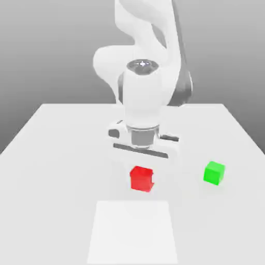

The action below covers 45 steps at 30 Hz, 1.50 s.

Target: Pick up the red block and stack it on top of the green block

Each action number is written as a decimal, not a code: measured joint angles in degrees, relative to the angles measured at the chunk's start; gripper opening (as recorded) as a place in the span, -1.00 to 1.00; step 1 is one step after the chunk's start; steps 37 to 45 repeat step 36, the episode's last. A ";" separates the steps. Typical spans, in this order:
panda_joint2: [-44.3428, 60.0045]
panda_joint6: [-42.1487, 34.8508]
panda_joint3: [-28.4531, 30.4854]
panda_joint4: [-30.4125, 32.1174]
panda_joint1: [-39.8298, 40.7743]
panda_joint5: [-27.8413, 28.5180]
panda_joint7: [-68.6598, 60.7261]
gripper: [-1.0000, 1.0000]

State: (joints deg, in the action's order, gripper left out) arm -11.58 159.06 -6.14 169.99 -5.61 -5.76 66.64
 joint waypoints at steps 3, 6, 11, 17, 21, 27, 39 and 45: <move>-1.41 -1.32 -1.98 -0.12 -4.79 -1.68 -1.98 -1.00; -2.73 -2.54 -4.50 -0.21 -9.09 -3.46 -4.04 -1.00; -4.59 -4.31 -8.06 -0.25 -16.73 -5.60 -6.89 -1.00; -6.11 -5.92 -12.61 -0.14 -25.58 -7.76 -10.00 -1.00; -6.29 -6.35 -15.62 -0.01 -30.86 -8.65 -11.64 -1.00; 0.79 0.20 -18.36 -0.41 -28.18 -3.74 -8.52 -1.00; 11.29 10.31 -18.41 -0.37 -24.29 6.25 -1.70 1.00; 11.29 10.31 -18.41 -0.37 -24.29 6.25 -1.70 1.00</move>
